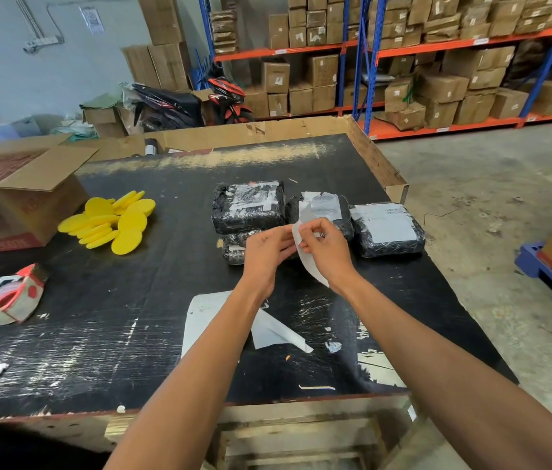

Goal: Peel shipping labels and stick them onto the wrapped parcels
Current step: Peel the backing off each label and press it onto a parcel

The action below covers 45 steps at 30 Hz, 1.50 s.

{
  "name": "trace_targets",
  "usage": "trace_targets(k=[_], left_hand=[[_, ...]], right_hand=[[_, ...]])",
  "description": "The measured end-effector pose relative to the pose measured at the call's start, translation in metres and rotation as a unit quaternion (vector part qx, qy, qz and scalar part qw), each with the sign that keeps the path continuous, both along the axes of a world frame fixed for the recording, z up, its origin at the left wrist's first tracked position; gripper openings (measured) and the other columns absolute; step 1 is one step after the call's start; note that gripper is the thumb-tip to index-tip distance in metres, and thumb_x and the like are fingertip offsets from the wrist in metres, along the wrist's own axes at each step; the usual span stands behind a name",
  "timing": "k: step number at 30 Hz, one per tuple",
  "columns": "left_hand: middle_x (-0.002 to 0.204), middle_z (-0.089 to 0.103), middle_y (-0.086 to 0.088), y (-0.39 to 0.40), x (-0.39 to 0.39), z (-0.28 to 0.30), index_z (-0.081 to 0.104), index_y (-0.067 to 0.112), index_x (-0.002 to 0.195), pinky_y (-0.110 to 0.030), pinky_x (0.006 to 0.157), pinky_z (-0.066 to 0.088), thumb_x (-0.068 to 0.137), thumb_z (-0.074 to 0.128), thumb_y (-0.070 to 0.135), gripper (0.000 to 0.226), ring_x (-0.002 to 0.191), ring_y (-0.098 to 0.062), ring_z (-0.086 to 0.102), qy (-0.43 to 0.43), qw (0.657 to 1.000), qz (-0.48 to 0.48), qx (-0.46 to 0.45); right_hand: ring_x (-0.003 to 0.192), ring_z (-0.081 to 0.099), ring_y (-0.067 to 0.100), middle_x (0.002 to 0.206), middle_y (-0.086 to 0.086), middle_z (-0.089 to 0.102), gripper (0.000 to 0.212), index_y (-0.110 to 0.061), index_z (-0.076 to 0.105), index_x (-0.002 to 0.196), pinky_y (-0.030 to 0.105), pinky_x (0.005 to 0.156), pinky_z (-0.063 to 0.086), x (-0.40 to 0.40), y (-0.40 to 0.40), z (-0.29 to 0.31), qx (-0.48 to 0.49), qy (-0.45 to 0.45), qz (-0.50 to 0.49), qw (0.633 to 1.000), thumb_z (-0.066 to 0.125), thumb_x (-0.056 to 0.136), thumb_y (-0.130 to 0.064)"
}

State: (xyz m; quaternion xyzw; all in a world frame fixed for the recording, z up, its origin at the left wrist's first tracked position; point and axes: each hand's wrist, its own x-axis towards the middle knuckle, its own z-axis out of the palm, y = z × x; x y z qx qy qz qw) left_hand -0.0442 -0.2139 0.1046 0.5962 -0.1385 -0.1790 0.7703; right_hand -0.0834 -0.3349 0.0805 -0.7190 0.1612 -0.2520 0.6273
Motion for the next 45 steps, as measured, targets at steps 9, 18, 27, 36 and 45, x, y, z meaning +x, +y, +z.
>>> trace_targets(k=[9,18,27,36,45], left_hand=[[0.101,0.076,-0.02,-0.002,0.003,0.0,0.075,-0.001,0.102,-0.029,0.078,0.061,0.096,0.063,0.009,0.016,0.091,-0.026,0.073,0.024,0.999,0.042,-0.015],[0.097,0.076,-0.017,0.02,0.023,0.007,0.066,-0.001,0.106,-0.034,0.075,0.062,0.096,0.061,0.005,0.013,0.086,-0.025,0.076,0.216,0.96,0.058,-0.169],[0.096,0.076,-0.016,0.047,0.044,0.025,0.064,-0.002,0.112,-0.04,0.09,0.059,0.097,0.062,0.006,0.017,0.092,-0.025,0.075,0.227,0.911,0.139,-0.315],[0.108,0.072,-0.016,0.044,0.039,0.045,0.064,0.002,0.112,-0.037,0.088,0.059,0.097,0.063,0.009,0.016,0.101,-0.026,0.07,0.211,0.908,0.103,-0.347],[0.11,0.072,-0.017,0.037,0.03,0.045,0.065,0.001,0.115,-0.036,0.085,0.061,0.098,0.063,0.01,0.02,0.103,-0.025,0.071,0.206,0.927,0.062,-0.308]], right_hand=[[0.074,0.065,0.009,0.086,0.0,0.067,0.014,-0.012,0.064,0.1,0.024,0.075,0.054,0.0,-0.001,-0.001,0.018,-0.002,0.015,1.0,0.059,0.1,-0.025],[0.095,0.064,0.013,0.108,0.008,0.065,0.017,-0.001,0.062,0.113,0.021,0.075,0.055,-0.004,-0.023,-0.023,0.304,0.024,-0.077,0.949,0.05,0.104,-0.009],[0.065,0.067,0.014,0.082,0.004,0.069,0.014,-0.005,0.07,0.101,0.023,0.052,0.048,-0.023,-0.045,-0.058,0.291,0.101,-0.377,0.873,0.056,0.097,-0.004],[0.086,0.064,0.019,0.1,0.017,0.067,0.021,-0.004,0.067,0.097,0.016,0.061,0.058,-0.033,-0.003,-0.067,0.228,0.185,-0.007,0.956,0.055,0.094,0.013],[0.087,0.066,0.011,0.102,-0.003,0.071,0.02,-0.021,0.074,0.107,0.031,0.097,0.054,-0.039,0.011,-0.067,-0.173,0.244,0.001,0.954,0.06,0.096,-0.013]])
